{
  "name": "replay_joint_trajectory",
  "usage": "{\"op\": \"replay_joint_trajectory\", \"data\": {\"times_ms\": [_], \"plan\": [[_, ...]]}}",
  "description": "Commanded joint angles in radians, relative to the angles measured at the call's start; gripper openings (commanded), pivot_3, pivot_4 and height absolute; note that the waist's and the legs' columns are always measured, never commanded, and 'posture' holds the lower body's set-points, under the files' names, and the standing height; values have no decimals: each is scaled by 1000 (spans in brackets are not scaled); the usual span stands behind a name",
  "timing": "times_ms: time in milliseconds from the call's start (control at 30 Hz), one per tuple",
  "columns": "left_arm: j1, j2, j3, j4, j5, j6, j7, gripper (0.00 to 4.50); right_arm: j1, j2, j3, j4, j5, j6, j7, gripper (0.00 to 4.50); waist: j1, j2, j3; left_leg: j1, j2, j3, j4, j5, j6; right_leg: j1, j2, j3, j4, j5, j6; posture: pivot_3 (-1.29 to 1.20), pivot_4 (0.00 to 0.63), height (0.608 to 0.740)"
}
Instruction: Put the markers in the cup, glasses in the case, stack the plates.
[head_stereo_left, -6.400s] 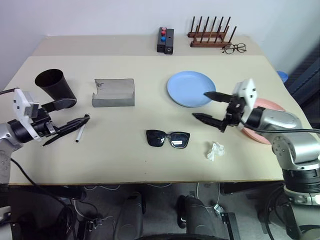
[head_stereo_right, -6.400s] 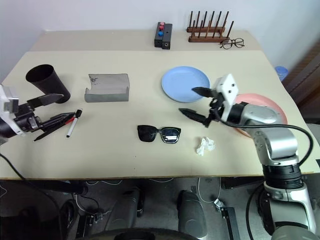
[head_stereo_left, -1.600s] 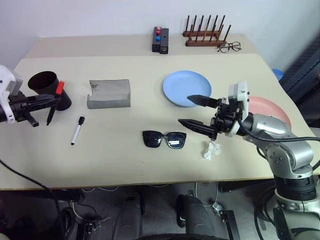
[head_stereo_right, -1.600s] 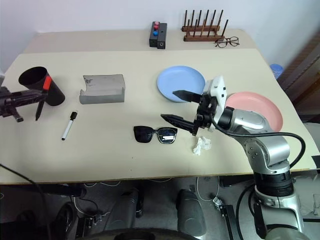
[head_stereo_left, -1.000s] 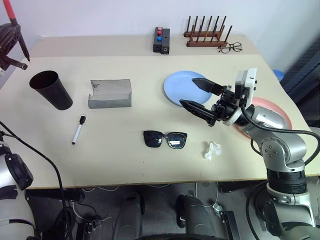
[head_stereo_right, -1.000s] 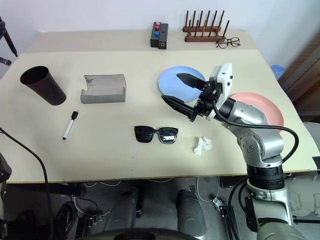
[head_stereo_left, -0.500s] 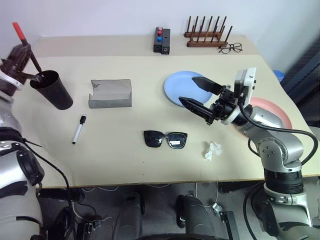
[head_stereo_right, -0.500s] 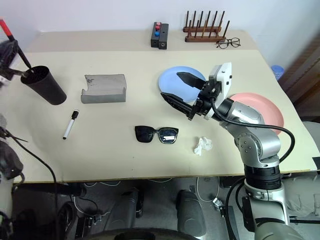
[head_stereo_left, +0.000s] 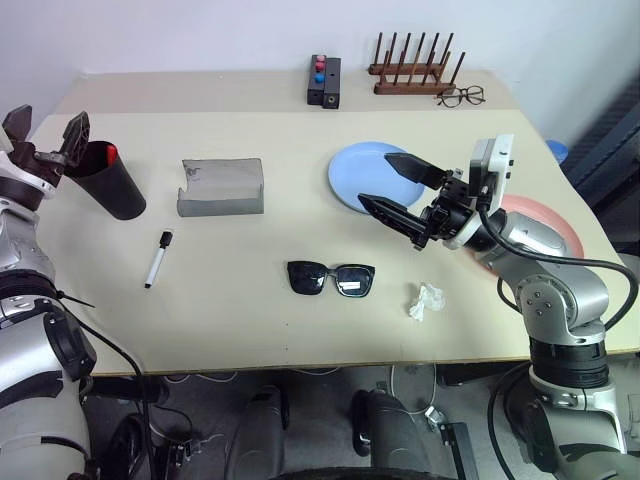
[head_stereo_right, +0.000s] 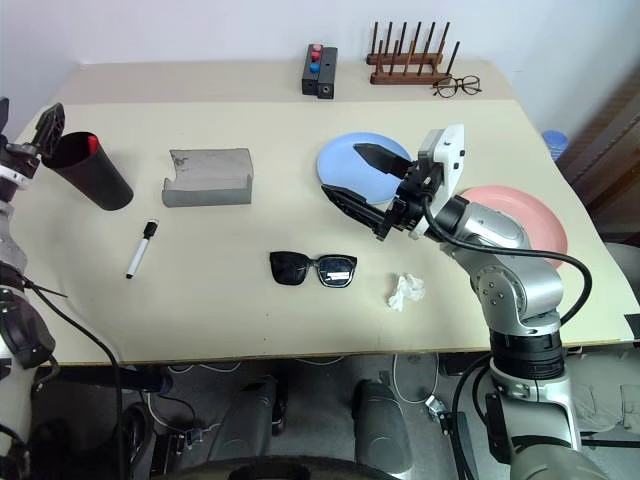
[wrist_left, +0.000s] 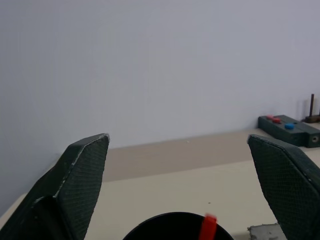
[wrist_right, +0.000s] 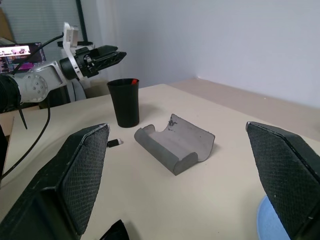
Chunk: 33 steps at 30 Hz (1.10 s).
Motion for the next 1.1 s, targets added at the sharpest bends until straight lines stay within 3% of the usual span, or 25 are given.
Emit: {"op": "replay_joint_trajectory", "data": {"times_ms": [33,133,267,367,533,867,1100], "plan": [[-8,16,-12,-88,-4,52,-12,4347,-5,-12,-20,-40,13,-1,-4,4500,0,0,0,0,0,0,0,0,0,0,0,0,0,0,0,0,150,740],[55,22,-53,-287,-62,297,-132,4347,0,-16,-24,-42,15,4,-6,4500,-1,0,0,0,0,0,0,0,0,0,0,0,0,0,0,0,150,740],[223,82,-95,-656,-129,626,-175,4347,10,-37,-30,-30,9,1,13,4500,-8,0,0,0,0,0,0,0,0,0,0,0,0,0,0,0,150,740],[320,128,-116,-890,-189,889,-148,4347,11,-65,-27,-7,-6,-13,46,4500,-7,0,0,0,0,0,-1,0,0,0,0,0,0,0,0,0,150,740],[375,114,-118,-1122,-226,1086,-32,4347,-3,-69,-19,26,-16,-27,64,4500,2,0,0,1,0,-1,1,0,0,1,0,0,-1,-1,-2,0,150,740],[468,57,-178,-1182,-161,1343,204,4347,26,-114,-30,12,-10,-25,146,4500,-1,0,0,1,0,-1,1,0,0,1,0,0,0,0,0,0,150,740],[388,13,-231,-1027,-74,1435,332,4347,33,-83,-13,7,-18,-30,117,4500,2,0,0,1,0,-1,1,0,0,1,0,0,-1,0,-1,0,150,740]]}}
